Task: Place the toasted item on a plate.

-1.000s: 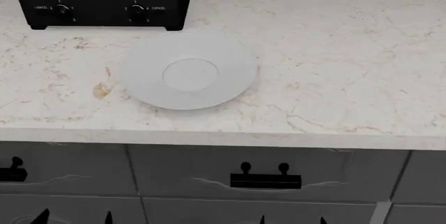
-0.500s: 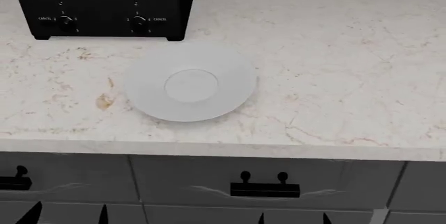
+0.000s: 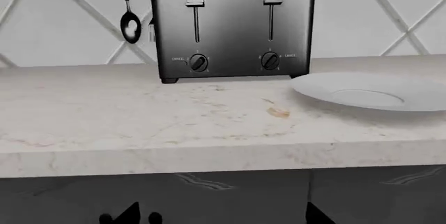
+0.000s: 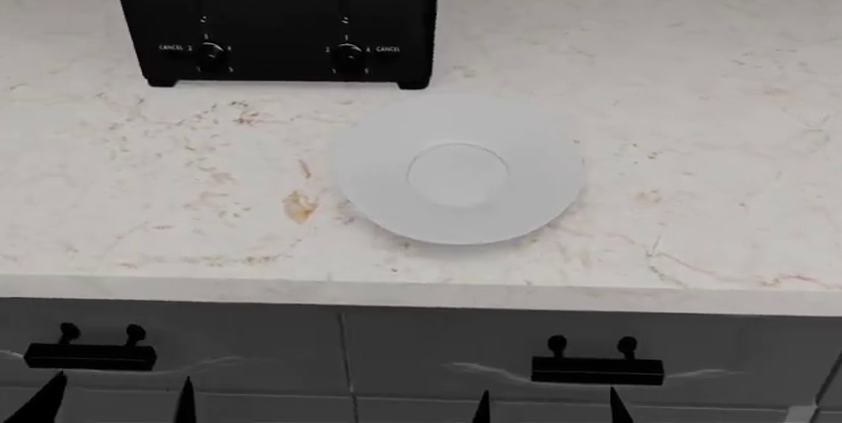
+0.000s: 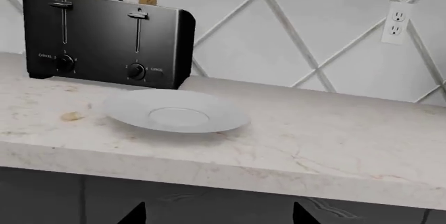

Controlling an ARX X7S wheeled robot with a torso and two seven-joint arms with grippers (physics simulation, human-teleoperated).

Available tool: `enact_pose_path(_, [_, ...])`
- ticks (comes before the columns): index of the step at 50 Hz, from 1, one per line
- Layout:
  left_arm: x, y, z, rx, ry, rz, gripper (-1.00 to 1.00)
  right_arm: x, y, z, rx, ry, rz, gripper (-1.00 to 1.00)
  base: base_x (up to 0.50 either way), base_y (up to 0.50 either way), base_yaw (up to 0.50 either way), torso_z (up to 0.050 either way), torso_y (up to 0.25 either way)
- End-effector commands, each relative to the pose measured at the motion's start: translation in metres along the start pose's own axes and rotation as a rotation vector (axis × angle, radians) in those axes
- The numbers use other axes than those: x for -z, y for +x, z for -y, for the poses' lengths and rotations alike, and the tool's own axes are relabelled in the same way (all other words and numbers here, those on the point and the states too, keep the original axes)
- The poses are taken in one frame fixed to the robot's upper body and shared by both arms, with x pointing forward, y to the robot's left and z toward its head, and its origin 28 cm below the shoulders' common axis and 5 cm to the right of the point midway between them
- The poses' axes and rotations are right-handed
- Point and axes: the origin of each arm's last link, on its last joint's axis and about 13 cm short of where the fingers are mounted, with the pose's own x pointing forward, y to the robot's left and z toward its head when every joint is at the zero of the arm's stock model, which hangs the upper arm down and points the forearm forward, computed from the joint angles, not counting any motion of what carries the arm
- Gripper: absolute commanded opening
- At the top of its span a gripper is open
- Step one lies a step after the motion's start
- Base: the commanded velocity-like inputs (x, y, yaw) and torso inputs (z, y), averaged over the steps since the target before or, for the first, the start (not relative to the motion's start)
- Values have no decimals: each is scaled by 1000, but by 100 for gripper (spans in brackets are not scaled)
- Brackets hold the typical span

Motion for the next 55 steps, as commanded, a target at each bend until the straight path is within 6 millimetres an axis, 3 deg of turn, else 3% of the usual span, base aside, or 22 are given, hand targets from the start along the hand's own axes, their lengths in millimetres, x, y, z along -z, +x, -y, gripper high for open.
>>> enact_pose_path(1, [-19,-3,1,0,9,38,100,-20,-2,-2,-7,6,59,100,0,500,0,50,25])
enact_pose_path(6, [-30,0,1,13,14,51,100,-27,1,-2,17,62,61,100,6,400,0,50,25])
enact_pose_path(22, [-72,5,-4,-16,48,137,100,-58,16,3,46,4,80,100,68,4,0,50,26])
enact_pose_path(29, [-109,9,-15,-60,89,202,100,-87,29,7,61,-26,120,100,500,42,0,50,26])
enact_pose_path(35, [-140,28,-40,-114,74,202,100,-111,50,13,62,-42,103,100,462,43,0,50,26])
enact_pose_path(42, [-152,42,-49,-108,72,168,100,-135,68,15,39,-38,86,100,23,0,0,50,26])
enact_pose_path(47, [-174,59,-62,-103,46,125,100,-152,90,20,37,-37,46,100,0,0,0,50,26])
enact_pose_path(55, [-201,82,-72,-103,22,97,100,-172,108,20,4,-31,19,100,0,0,0,50,26])
